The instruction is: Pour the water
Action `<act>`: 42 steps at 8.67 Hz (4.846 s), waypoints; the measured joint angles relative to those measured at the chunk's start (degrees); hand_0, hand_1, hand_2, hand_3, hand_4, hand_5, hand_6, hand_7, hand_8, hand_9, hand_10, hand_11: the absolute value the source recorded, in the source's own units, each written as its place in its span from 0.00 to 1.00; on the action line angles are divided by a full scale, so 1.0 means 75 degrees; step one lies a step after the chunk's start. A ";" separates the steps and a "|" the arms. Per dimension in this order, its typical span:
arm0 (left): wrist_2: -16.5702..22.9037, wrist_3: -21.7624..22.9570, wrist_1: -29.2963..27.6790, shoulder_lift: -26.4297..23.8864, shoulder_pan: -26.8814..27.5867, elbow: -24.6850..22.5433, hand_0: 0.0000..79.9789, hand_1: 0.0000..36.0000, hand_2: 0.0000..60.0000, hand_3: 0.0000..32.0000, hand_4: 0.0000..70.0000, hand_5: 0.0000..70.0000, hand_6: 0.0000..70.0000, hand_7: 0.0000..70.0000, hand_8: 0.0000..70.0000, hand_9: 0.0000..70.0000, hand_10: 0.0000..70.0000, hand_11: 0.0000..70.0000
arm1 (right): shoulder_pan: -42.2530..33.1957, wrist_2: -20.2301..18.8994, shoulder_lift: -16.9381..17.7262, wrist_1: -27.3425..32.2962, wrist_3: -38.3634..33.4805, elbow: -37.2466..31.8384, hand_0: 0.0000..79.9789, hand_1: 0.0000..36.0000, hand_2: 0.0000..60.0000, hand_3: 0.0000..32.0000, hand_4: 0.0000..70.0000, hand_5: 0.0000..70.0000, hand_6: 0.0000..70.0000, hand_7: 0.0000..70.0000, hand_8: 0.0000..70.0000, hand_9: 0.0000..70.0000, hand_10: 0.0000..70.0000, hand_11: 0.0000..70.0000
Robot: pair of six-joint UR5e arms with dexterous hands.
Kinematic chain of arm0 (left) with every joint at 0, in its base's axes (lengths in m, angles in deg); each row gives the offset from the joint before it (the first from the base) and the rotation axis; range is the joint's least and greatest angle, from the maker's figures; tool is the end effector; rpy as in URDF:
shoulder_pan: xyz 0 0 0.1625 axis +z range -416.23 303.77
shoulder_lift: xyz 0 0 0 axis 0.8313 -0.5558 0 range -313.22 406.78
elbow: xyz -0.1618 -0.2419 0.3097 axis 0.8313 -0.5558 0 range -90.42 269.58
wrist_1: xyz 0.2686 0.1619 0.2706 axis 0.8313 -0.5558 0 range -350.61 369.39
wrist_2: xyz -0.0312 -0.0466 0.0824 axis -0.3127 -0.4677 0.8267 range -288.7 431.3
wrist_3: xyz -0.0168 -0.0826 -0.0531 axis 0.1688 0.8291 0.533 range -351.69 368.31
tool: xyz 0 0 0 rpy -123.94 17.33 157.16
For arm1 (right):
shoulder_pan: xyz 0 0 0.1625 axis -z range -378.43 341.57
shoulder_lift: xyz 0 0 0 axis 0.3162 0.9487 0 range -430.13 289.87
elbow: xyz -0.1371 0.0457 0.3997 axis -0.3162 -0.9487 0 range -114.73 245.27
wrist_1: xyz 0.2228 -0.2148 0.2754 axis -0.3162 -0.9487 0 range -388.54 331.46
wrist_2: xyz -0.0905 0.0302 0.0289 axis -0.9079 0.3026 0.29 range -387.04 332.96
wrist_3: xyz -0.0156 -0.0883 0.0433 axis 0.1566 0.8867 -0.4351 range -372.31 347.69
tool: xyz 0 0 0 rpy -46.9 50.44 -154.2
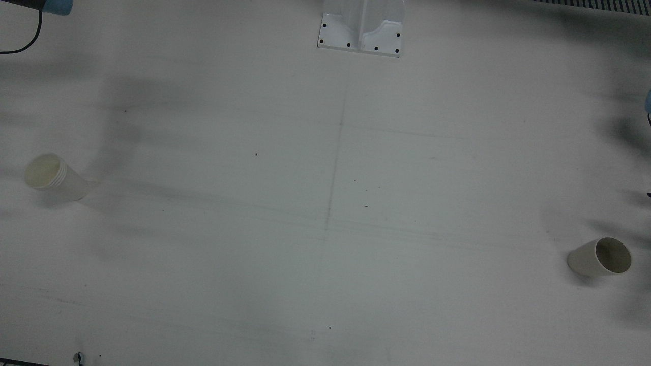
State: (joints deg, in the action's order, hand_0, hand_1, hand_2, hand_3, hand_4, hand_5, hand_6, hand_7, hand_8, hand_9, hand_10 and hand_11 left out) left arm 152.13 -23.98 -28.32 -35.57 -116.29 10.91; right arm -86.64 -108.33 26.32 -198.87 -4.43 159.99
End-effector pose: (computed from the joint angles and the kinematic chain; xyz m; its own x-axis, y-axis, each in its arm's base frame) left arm 0.0902 -0.4552 0.7740 -0.8726 -0.1572 -0.4625 0.3616 0.4287 -0.8279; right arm -0.0314 -0.4781 0.6818 -0.9714 0.2079 0.1150 -0.0826 0.1583 -0.9839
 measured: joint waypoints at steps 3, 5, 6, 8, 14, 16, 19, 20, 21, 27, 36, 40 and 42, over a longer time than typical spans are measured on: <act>0.0007 -0.0303 0.0075 -0.0402 0.0064 0.0210 0.61 0.30 0.01 0.00 0.17 0.00 0.04 0.07 0.00 0.00 0.02 0.05 | 0.0083 0.0009 -0.0012 0.0000 0.0051 -0.0008 0.60 0.34 0.19 0.00 0.45 0.34 0.16 0.28 0.03 0.06 0.01 0.02; -0.0036 -0.0351 0.0063 -0.0603 0.0268 0.0455 0.60 0.27 0.01 0.00 0.18 0.00 0.05 0.07 0.00 0.00 0.02 0.05 | 0.0088 0.0054 -0.0015 0.0000 0.0040 -0.0008 0.60 0.34 0.19 0.00 0.42 0.33 0.14 0.27 0.03 0.06 0.01 0.02; -0.0066 -0.0356 0.0050 -0.0671 0.0341 0.0506 0.59 0.25 0.00 0.00 0.18 0.00 0.05 0.07 0.00 0.00 0.02 0.05 | 0.0081 0.0139 -0.0007 0.0004 0.0024 -0.0014 0.60 0.34 0.18 0.00 0.40 0.31 0.13 0.25 0.03 0.05 0.00 0.02; -0.0163 -0.0359 -0.0022 -0.0727 0.0394 0.0543 0.59 0.25 0.00 0.00 0.17 0.00 0.04 0.07 0.00 0.00 0.02 0.04 | 0.0074 0.0225 0.0003 0.0010 0.0000 -0.0014 0.60 0.34 0.17 0.00 0.38 0.31 0.12 0.24 0.02 0.05 0.00 0.02; -0.0686 -0.0515 0.0234 -0.1204 0.1161 0.1013 0.60 0.28 0.00 0.00 0.17 0.00 0.04 0.07 0.00 0.00 0.02 0.04 | 0.0063 0.0244 0.0017 0.0012 -0.0026 -0.0021 0.60 0.33 0.15 0.00 0.35 0.30 0.11 0.23 0.02 0.04 0.00 0.00; -0.0697 -0.0523 0.0243 -0.1286 0.1193 0.1112 0.61 0.29 0.00 0.00 0.20 0.01 0.05 0.07 0.00 0.00 0.02 0.05 | 0.0060 0.0244 0.0018 0.0012 -0.0030 -0.0021 0.60 0.34 0.15 0.00 0.35 0.30 0.12 0.23 0.02 0.04 0.00 0.01; -0.0720 -0.0523 0.0220 -0.1307 0.1199 0.1121 0.67 0.40 0.15 0.00 0.86 0.67 0.12 0.11 0.01 0.00 0.05 0.09 | 0.0060 0.0244 0.0046 0.0015 -0.0031 -0.0026 0.60 0.34 0.16 0.00 0.35 0.30 0.11 0.22 0.01 0.04 0.00 0.01; -0.0728 -0.0520 0.0221 -0.1310 0.1199 0.1118 0.68 0.41 0.19 0.00 1.00 0.87 0.14 0.13 0.01 0.01 0.07 0.10 | 0.0055 0.0244 0.0063 0.0019 -0.0030 -0.0027 0.60 0.34 0.15 0.00 0.35 0.30 0.11 0.22 0.01 0.04 0.00 0.01; -0.0735 -0.0516 0.0223 -0.1312 0.1199 0.1106 0.68 0.40 0.20 0.00 1.00 1.00 0.16 0.16 0.02 0.01 0.07 0.11 | 0.0052 0.0244 0.0070 0.0022 -0.0034 -0.0034 0.60 0.35 0.15 0.00 0.36 0.30 0.11 0.22 0.01 0.04 0.00 0.01; -0.0925 0.0171 0.0487 -0.1303 0.1197 0.0899 0.91 1.00 1.00 0.00 1.00 1.00 0.24 0.24 0.08 0.09 0.13 0.22 | -0.0437 0.0194 0.0257 0.0193 -0.0485 -0.0095 0.60 0.37 0.22 0.00 0.40 0.30 0.14 0.22 0.02 0.04 0.01 0.03; -0.1208 0.1270 0.1722 -0.1266 0.1219 -0.0303 0.80 1.00 1.00 0.00 1.00 1.00 0.24 0.23 0.07 0.08 0.12 0.21 | 0.0691 0.0112 -0.0956 0.2227 0.1773 -0.3799 0.68 0.54 0.02 0.00 0.07 0.19 0.05 0.08 0.00 0.00 0.00 0.00; -0.1580 0.1510 0.1649 -0.1143 0.1219 -0.0167 0.77 1.00 1.00 0.00 1.00 1.00 0.22 0.22 0.07 0.07 0.12 0.20 | 0.1223 0.0104 -0.1222 0.2120 0.2512 -0.3627 0.71 0.63 0.10 0.01 0.09 0.23 0.05 0.11 0.00 0.00 0.00 0.00; -0.1613 0.1525 0.1460 -0.0987 0.1222 -0.0163 0.78 1.00 1.00 0.00 1.00 1.00 0.22 0.22 0.07 0.07 0.12 0.20 | 0.1307 0.0108 -0.1229 0.1637 0.2867 -0.2979 0.72 0.69 0.23 0.00 0.17 0.29 0.08 0.17 0.00 0.01 0.00 0.00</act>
State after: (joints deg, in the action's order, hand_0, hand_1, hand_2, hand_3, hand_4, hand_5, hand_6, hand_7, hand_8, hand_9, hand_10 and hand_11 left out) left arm 140.03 -12.54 -17.37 -42.97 -107.13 9.69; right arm -76.84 -107.52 17.11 -186.60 17.07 137.65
